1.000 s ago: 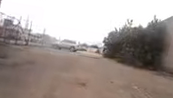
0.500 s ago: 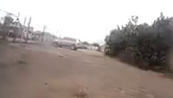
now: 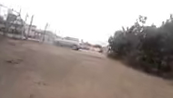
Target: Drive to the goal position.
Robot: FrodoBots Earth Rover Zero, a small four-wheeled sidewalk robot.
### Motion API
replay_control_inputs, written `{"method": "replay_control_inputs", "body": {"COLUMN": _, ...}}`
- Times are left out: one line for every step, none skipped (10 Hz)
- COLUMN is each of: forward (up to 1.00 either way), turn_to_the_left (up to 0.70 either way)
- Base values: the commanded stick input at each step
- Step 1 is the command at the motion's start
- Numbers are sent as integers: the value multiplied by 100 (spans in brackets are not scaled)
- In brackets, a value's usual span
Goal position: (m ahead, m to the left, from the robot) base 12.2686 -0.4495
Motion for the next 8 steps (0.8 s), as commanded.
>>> {"method": "replay_control_inputs", "body": {"forward": 85, "turn_to_the_left": 1}}
{"method": "replay_control_inputs", "body": {"forward": 85, "turn_to_the_left": 1}}
{"method": "replay_control_inputs", "body": {"forward": 85, "turn_to_the_left": 1}}
{"method": "replay_control_inputs", "body": {"forward": 85, "turn_to_the_left": 1}}
{"method": "replay_control_inputs", "body": {"forward": 85, "turn_to_the_left": 1}}
{"method": "replay_control_inputs", "body": {"forward": 85, "turn_to_the_left": 1}}
{"method": "replay_control_inputs", "body": {"forward": 85, "turn_to_the_left": 1}}
{"method": "replay_control_inputs", "body": {"forward": 85, "turn_to_the_left": 1}}
